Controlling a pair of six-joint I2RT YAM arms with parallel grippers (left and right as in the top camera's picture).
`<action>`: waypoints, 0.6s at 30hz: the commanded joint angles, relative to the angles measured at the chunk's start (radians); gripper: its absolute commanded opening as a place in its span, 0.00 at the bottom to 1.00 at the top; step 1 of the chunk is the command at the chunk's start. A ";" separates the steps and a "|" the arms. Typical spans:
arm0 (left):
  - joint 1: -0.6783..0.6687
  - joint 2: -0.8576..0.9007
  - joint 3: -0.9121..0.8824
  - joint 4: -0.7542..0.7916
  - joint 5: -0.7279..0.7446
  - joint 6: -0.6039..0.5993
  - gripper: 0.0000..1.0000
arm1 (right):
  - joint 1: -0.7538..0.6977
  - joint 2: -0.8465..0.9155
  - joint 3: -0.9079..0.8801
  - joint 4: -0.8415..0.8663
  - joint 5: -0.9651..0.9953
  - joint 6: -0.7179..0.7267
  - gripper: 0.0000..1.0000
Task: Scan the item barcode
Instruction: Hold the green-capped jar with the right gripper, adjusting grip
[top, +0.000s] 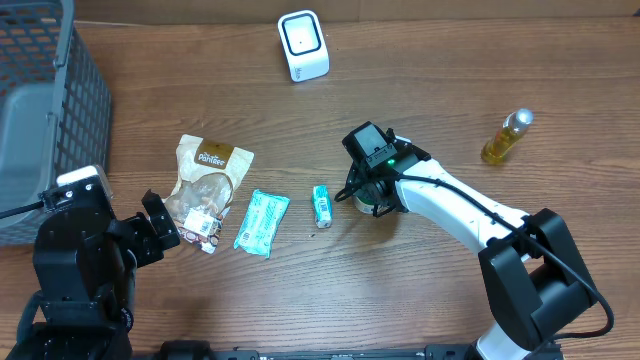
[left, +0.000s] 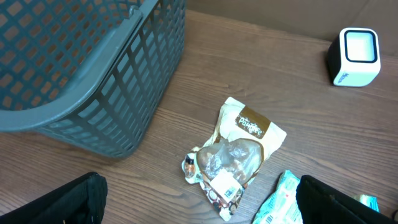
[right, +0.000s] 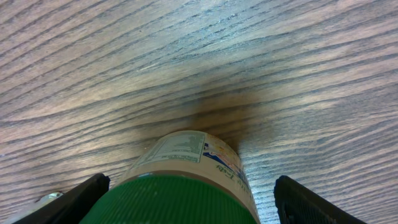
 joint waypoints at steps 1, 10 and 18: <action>0.005 -0.004 0.005 0.001 -0.011 -0.003 0.99 | -0.003 -0.001 -0.014 0.002 0.014 -0.003 0.79; 0.005 -0.004 0.005 0.001 -0.011 -0.002 1.00 | -0.004 -0.001 -0.014 -0.014 0.030 -0.026 0.61; 0.005 -0.004 0.005 0.001 -0.011 -0.003 0.99 | -0.004 -0.001 -0.014 -0.051 0.060 -0.027 0.67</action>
